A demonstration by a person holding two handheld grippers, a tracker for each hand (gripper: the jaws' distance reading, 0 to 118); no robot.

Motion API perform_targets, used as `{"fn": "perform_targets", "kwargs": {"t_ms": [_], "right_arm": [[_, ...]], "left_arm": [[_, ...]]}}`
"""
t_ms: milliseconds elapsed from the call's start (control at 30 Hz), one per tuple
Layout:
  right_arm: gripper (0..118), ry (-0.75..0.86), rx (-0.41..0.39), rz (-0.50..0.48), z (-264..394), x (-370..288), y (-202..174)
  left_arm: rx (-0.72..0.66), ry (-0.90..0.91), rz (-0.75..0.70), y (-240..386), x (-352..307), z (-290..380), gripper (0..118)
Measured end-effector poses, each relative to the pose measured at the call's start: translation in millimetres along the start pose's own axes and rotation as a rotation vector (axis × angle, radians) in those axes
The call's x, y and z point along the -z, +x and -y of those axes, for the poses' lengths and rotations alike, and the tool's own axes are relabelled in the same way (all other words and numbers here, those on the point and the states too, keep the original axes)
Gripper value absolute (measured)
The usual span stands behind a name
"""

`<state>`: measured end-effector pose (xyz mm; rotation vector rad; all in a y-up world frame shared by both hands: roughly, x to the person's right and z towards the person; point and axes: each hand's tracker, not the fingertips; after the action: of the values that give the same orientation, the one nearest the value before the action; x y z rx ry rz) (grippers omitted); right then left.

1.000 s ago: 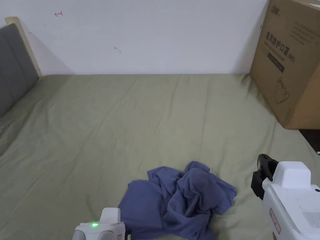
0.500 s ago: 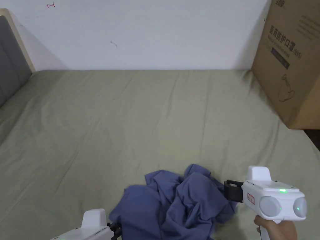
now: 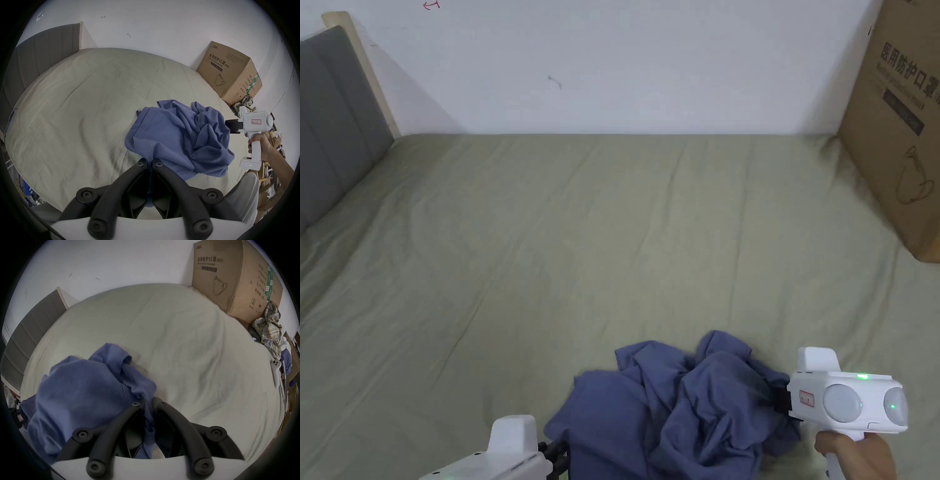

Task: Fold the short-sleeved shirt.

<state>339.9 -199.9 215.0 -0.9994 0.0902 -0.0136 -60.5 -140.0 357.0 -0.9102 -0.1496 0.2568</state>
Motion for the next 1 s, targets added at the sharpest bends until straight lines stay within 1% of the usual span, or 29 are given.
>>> {"fn": "perform_targets", "kwargs": {"t_ms": [167, 200, 233, 333, 467, 600, 667, 833, 933, 1000], "right_arm": [[7, 0.131, -0.002, -0.005, -8, -57, 8], [7, 0.170, -0.010, -0.011, -12, -72, 12], [7, 0.194, -0.013, -0.011, -14, -95, 7], [7, 0.289, 0.000, -0.019, -32, -140, 17], [7, 0.408, -0.003, -0.011, -60, -198, 27], [7, 0.482, -0.010, 0.006, -88, -244, 32], [7, 0.518, -0.008, 0.018, -104, -260, 36], [7, 0.599, 0.018, 0.015, -143, -289, 42], [7, 0.647, 0.033, 0.014, -169, -299, 45], [7, 0.681, 0.034, 0.030, -188, -304, 46]], "left_arm": [[-0.048, 0.040, 0.042, -3, -12, -9, 1], [-0.070, 0.057, 0.059, -5, -16, -14, 1], [-0.088, 0.070, 0.072, -7, -20, -19, 1], [-0.113, 0.128, 0.094, -11, -34, -44, 1], [-0.106, 0.236, 0.074, -23, -61, -95, 1], [-0.078, 0.339, 0.015, -36, -90, -157, 1], [-0.059, 0.381, -0.028, -40, -104, -187, 1], [-0.037, 0.466, -0.076, -38, -137, -256, 1], [-0.031, 0.494, -0.104, -34, -145, -298, 1], [-0.028, 0.516, -0.124, -29, -149, -327, 1]]}}
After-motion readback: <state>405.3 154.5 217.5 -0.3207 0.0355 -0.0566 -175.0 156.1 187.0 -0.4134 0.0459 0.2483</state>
